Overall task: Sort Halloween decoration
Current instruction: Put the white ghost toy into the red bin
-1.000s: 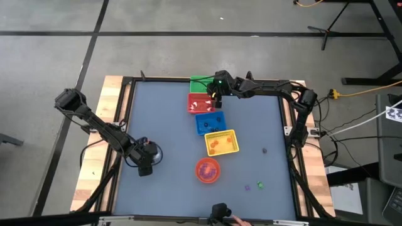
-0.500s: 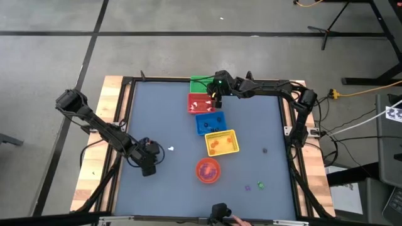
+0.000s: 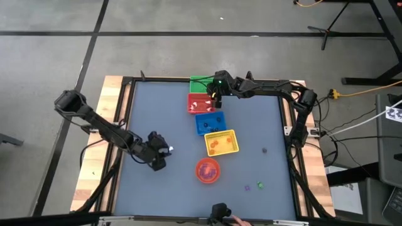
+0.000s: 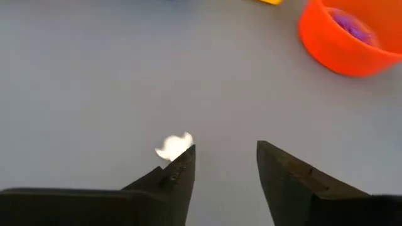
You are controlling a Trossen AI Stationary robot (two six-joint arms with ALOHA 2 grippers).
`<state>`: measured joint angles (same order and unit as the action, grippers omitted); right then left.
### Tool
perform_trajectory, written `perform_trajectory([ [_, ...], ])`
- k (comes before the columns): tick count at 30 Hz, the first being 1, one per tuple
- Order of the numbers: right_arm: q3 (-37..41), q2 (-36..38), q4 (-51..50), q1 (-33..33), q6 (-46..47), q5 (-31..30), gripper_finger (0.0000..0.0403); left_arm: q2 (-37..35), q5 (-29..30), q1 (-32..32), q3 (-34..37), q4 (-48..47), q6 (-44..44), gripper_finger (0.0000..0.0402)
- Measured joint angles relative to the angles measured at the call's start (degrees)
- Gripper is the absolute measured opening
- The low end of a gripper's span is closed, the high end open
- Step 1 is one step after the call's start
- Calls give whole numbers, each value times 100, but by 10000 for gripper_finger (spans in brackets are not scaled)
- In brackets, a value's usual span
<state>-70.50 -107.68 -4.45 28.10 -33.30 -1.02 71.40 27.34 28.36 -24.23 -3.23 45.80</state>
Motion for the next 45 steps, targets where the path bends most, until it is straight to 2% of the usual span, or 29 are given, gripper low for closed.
perform_trajectory([
  [5, 0, 0, 2, 0, -2, 0, 182, -4, 101, -364, -2, -4, -339, 175],
  [11, 0, 0, 3, 0, -1, 0, 182, -9, 100, -668, -5, -6, -440, 179],
  [24, 0, 0, 0, 0, -1, 0, 182, 940, -392, -693, -15, 297, -447, 178],
  [34, 0, 0, 0, 1, -1, 0, 182, 1349, -251, -689, -37, 433, -453, 177],
  [39, 0, 0, 0, 2, -1, 0, 182, 1355, -241, -689, -37, 418, -450, 168],
  [45, 0, 0, 0, 0, -2, 0, 182, 1364, -154, -691, -31, 409, -443, 138],
])
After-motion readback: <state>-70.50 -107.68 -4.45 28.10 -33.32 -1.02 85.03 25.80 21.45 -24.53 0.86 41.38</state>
